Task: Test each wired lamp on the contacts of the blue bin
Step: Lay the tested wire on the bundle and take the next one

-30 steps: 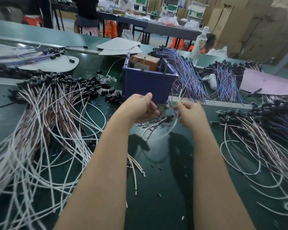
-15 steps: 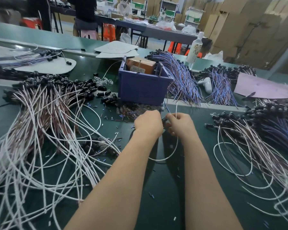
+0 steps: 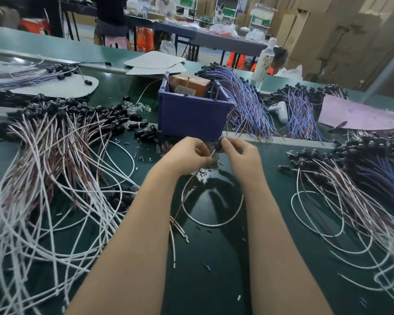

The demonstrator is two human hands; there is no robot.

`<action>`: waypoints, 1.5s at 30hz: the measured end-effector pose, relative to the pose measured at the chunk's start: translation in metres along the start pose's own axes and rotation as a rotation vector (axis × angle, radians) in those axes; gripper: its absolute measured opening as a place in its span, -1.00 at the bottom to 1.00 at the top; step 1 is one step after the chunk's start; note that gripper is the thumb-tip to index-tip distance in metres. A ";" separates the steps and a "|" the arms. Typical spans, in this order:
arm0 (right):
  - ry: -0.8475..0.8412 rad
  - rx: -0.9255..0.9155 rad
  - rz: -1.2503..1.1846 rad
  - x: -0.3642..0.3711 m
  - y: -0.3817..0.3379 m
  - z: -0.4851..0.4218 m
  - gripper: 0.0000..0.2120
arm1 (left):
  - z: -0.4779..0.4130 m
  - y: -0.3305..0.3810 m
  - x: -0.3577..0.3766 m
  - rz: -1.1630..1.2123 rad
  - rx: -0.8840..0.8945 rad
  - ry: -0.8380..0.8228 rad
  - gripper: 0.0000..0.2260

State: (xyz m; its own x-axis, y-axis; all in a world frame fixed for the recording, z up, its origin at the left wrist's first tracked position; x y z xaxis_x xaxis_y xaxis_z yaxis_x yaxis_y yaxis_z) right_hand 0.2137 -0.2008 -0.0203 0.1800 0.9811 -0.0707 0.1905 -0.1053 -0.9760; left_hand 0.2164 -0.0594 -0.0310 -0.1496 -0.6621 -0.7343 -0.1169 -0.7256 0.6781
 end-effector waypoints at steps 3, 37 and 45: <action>-0.005 0.004 -0.048 0.003 0.003 0.000 -0.94 | -0.001 -0.003 0.000 -0.014 0.005 0.029 -0.92; -0.063 0.297 -0.469 0.018 0.011 0.010 -0.84 | 0.008 0.023 -0.005 0.324 0.237 0.097 -0.94; 0.082 -0.028 -0.066 0.006 -0.015 0.007 -0.88 | 0.006 0.022 -0.014 0.067 0.168 0.139 -0.89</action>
State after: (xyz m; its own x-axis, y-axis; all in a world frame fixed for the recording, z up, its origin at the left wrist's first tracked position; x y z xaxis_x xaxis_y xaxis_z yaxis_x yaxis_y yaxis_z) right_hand 0.2055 -0.1921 -0.0079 0.2447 0.9695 0.0119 0.2316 -0.0465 -0.9717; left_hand 0.2098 -0.0650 -0.0053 -0.0269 -0.7360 -0.6764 -0.2752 -0.6451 0.7128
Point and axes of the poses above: each hand's wrist, its own z-axis away from the middle knuckle, its own x-axis out of the palm, y = z × x, the point moved 10 cm from there along -z, towards the middle knuckle, and after that the axes turned 13 degrees about -z, right-handed, at the moved point
